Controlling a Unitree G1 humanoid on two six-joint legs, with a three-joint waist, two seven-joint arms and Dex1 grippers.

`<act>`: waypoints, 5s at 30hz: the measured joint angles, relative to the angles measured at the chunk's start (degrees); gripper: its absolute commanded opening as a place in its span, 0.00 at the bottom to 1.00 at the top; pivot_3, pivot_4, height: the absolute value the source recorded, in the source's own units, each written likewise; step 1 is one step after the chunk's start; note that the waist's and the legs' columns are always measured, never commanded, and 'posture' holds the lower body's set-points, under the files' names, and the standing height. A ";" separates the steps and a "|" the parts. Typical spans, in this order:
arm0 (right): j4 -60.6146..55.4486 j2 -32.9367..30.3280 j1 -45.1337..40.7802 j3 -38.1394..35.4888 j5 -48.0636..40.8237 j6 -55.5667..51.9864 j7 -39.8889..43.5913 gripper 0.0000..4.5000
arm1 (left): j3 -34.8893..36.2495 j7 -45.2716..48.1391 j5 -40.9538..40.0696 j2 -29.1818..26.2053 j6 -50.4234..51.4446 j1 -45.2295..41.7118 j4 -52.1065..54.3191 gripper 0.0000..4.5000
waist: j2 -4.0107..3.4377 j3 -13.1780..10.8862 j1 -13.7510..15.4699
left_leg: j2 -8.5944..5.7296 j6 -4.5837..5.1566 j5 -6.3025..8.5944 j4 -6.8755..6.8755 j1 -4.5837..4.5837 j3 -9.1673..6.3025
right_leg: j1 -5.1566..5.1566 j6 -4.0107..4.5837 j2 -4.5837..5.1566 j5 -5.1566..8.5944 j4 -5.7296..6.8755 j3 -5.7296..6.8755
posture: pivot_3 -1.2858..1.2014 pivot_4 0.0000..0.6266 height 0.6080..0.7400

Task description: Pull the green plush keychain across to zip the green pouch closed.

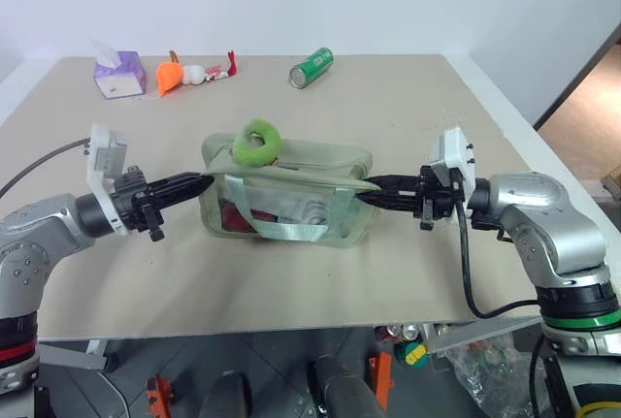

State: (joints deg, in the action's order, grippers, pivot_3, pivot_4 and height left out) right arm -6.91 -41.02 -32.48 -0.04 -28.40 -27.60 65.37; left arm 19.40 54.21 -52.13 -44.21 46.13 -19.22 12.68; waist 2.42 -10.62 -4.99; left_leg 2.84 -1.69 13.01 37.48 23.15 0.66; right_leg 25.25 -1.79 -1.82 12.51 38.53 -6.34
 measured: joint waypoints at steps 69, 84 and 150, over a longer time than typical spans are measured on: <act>22.88 21.18 -28.30 19.44 28.66 45.98 -0.53 0.42 | -1.69 -3.74 3.07 -0.36 -4.73 5.92 4.33 0.00 | -0.22 0.05 0.63 | -0.06 0.06 -0.03 -0.04 -0.02 0.00 | -0.02 0.01 0.19 0.08 0.03 0.08 | 0.52 0.24 1.00; 22.17 19.97 -27.79 19.85 26.55 45.21 4.25 0.02 | -1.63 -3.76 3.14 -0.36 -4.76 5.85 4.28 0.00 | -0.22 0.05 0.63 | -0.06 0.06 -0.03 -0.04 -0.02 -0.01 | -0.02 0.03 0.19 0.09 0.04 0.11 | 0.52 0.24 1.00; 10.50 -15.48 -4.60 8.16 34.76 33.75 -0.75 0.02 | -4.83 -2.47 3.75 0.26 -4.67 2.81 2.45 0.00 | -0.32 0.04 2.21 | -0.27 0.13 0.03 -0.08 -0.10 0.24 | -0.10 -0.15 0.46 0.26 -0.10 -0.04 | 0.52 0.24 1.00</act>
State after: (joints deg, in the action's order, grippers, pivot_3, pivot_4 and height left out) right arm 3.60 -56.50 -37.08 8.12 6.36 6.15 64.62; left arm 14.57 51.74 -48.38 -43.96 41.46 -16.41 15.13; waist 2.10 -10.58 -2.78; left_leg 2.58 -1.56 13.05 37.40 23.05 0.90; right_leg 25.15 -1.94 -1.36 12.77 38.44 -6.38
